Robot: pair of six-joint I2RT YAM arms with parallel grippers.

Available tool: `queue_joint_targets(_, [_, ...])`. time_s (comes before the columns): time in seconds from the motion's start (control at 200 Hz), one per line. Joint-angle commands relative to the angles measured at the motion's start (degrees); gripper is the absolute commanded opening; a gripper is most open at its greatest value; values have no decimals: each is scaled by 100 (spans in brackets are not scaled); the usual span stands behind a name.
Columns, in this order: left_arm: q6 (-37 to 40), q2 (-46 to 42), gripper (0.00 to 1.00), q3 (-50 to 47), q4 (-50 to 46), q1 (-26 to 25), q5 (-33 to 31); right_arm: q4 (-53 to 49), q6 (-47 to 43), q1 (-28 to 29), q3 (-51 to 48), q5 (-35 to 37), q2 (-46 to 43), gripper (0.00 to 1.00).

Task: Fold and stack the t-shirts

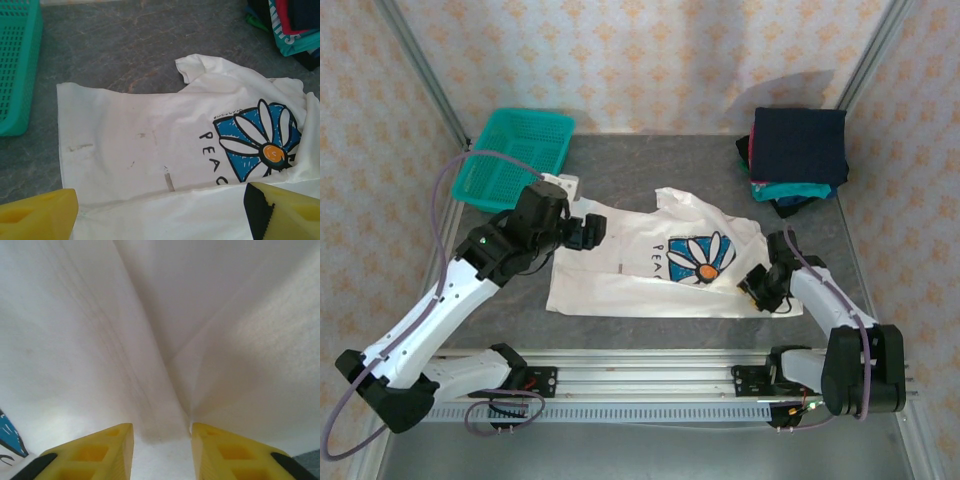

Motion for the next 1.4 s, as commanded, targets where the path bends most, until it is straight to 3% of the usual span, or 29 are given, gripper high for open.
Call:
queue_joint_targets(0.0, [173,-171,87,62,-213,-52,-309,120,-49,22,159,221,203,31])
queue_joint_targets(0.235, [250,-358,88,4,-270,-51,-472,197,-78,20,214,180,439,27])
queue_joint_targets(0.47, [261,-482,88,-103,-338,-52,-631,223,-98,20,373,108,412,0])
queue_joint_targets(0.791, [158,-522,89,-401,-227,-50,-534,379,-207,45,1083,-585,466,0])
queue_joint_targets(1.396, [-312,-730,93,-1127,-183,-61,-321,496,-493,672,2802,-786,2390,0])
